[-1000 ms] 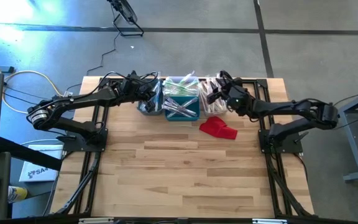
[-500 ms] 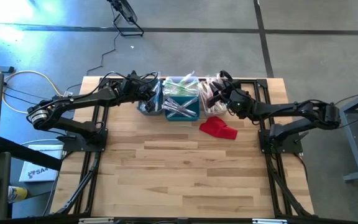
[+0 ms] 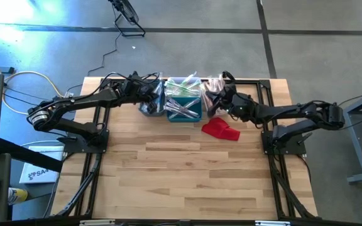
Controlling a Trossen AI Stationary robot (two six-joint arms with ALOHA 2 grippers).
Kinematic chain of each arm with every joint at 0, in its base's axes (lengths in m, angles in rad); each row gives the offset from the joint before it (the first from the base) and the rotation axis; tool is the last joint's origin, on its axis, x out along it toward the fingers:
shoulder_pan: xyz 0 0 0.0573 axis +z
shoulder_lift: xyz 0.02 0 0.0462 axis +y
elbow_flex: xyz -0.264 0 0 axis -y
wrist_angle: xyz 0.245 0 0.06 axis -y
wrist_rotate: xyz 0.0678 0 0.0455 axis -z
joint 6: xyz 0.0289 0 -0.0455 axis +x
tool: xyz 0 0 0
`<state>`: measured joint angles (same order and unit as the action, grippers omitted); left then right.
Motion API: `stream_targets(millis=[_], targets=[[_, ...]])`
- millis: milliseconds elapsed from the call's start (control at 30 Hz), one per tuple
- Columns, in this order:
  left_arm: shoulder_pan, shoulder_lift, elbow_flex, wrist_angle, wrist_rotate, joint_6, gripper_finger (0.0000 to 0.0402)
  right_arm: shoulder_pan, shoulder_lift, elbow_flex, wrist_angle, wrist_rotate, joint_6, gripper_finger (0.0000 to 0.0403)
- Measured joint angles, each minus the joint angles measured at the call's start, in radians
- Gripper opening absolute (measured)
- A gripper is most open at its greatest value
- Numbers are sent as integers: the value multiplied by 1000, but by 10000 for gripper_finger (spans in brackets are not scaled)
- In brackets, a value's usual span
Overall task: Pick & Place Toothbrushes
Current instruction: Return to Home Position
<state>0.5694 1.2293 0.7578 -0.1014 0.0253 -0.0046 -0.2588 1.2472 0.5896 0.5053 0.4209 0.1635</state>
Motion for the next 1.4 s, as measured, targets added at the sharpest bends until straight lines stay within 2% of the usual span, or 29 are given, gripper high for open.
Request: stream_targets(millis=[233, 400, 567, 733, 833, 933, 1167, 1400], targets=[[0, 0, 0, -2, 123, -54, 0, 4, 0, 0, 0, -295, 6, 4], [-4, 0, 0, -5, 225, -77, 0, 10, 0, 0, 0, -429, 162, 4], [-76, -7, 0, 6, 176, -102, 0, 86, 0, 0, 0, -384, 256, 4], [-205, -16, -1, 66, 143, -109, 0, 202, 0, 0, 0, -268, 185, 3], [-290, -16, -1, 114, 143, -113, 0, 253, 0, 0, 0, -245, 145, 3], [-371, -16, -1, 176, 120, -137, 0, 288, -2, 0, -1, -247, 152, 3], [-539, -16, -1, 264, -36, -185, 0, 367, -6, -1, -2, -332, 145, 2], [-627, -16, -1, 258, -69, -184, 0, 393, -6, -1, 0, -341, 145, 2]])
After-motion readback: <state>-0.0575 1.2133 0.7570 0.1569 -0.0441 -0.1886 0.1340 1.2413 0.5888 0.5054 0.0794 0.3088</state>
